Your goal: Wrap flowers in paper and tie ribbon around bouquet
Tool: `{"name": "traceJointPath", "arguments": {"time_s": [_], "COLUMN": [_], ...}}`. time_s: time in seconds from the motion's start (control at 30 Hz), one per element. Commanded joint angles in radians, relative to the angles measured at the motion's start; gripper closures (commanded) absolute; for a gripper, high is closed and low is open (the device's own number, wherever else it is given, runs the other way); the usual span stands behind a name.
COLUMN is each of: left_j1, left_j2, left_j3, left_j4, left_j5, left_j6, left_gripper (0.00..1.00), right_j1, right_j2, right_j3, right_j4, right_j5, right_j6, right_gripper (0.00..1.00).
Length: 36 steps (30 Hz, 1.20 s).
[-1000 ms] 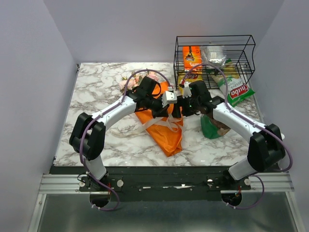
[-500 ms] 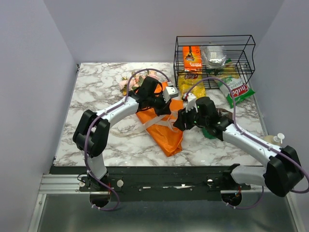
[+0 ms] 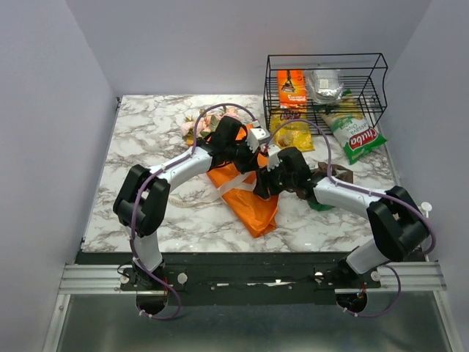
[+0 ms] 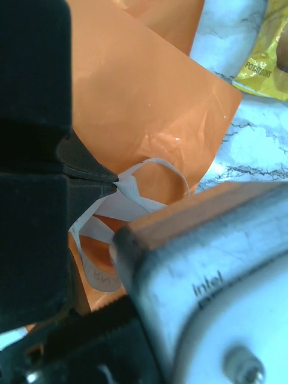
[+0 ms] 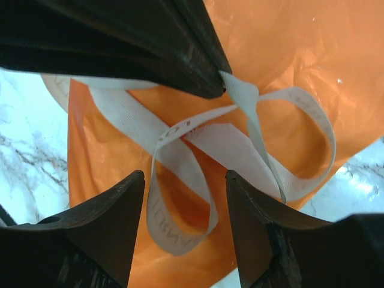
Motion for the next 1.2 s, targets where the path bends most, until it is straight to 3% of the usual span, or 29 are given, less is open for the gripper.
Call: {"name": "traceJointPath", "arguments": {"time_s": [0.0, 0.17, 0.43, 0.6, 0.93, 1.0, 1.17], "left_j1": [-0.004, -0.002, -0.002, -0.002, -0.001, -0.001, -0.001], "left_j2": [0.017, 0.018, 0.017, 0.018, 0.017, 0.020, 0.032], "left_j3": [-0.015, -0.025, -0.029, -0.032, -0.054, -0.055, -0.035], "left_j4": [0.019, 0.008, -0.004, -0.011, -0.017, -0.014, -0.012], "left_j5": [-0.066, -0.072, -0.075, -0.077, -0.091, -0.106, -0.160], "left_j6": [-0.029, -0.025, -0.014, -0.008, 0.006, 0.008, -0.014], "left_gripper": [1.00, 1.00, 1.00, 1.00, 1.00, 1.00, 1.00], "right_j1": [0.011, 0.015, 0.015, 0.017, 0.017, 0.017, 0.044], "right_j2": [0.046, 0.078, 0.098, 0.115, 0.083, 0.052, -0.014], "right_j3": [0.035, 0.066, 0.090, 0.109, 0.110, 0.101, 0.080], "right_j4": [0.087, 0.099, 0.118, 0.127, 0.107, 0.095, 0.032], "right_j5": [-0.009, -0.012, -0.057, -0.083, -0.074, -0.083, -0.268], "right_j6": [0.010, 0.015, 0.031, 0.080, 0.105, 0.090, -0.010], "right_gripper": [0.36, 0.36, 0.53, 0.50, 0.94, 0.99, 0.99]}}
